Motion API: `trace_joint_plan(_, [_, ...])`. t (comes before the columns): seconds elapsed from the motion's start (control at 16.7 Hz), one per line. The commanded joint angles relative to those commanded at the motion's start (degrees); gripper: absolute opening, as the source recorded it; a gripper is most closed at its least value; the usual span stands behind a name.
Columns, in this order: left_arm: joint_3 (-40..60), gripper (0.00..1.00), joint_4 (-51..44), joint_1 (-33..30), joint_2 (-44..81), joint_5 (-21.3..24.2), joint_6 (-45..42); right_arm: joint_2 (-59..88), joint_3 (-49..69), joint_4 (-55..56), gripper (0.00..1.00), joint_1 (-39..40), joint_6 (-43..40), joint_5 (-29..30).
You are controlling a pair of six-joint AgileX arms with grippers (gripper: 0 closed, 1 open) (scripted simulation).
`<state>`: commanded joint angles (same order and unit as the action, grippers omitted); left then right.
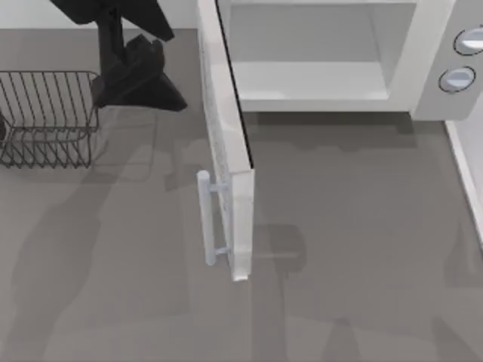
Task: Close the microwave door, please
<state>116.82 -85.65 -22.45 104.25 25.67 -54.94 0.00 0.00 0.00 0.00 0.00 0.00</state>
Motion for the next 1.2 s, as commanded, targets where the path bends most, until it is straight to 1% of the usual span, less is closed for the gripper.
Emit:
trace_joint_plan(0.36, [-1.07, 1.0, 1.05, -0.15, -0.24, -0.12, 0.32, 0.0, 0.0, 0.0, 1.0, 0.0, 0.0, 0.0])
trace_joint_plan(0.48, [-4.22, 1.0, 4.34, -1.2, -0.37, -0.35, 1.25, 0.0, 0.0, 0.0, 1.0, 0.0, 0.0, 0.0])
trace_joint_plan(0.84, [-16.33, 1.0, 18.0, -4.91, -0.66, -1.53, 5.14, 0.0, 0.0, 0.0, 1.0, 0.0, 0.0, 0.0])
trace_joint_plan(1.14, [-17.5, 1.0, 19.18, -5.34, -0.66, -1.67, 5.56, 0.0, 0.0, 0.0, 1.0, 0.0, 0.0, 0.0])
trace_joint_plan(1.2, [-17.5, 0.92, 19.18, -5.34, -0.66, -1.67, 5.56, 0.0, 0.0, 0.0, 1.0, 0.0, 0.0, 0.0])
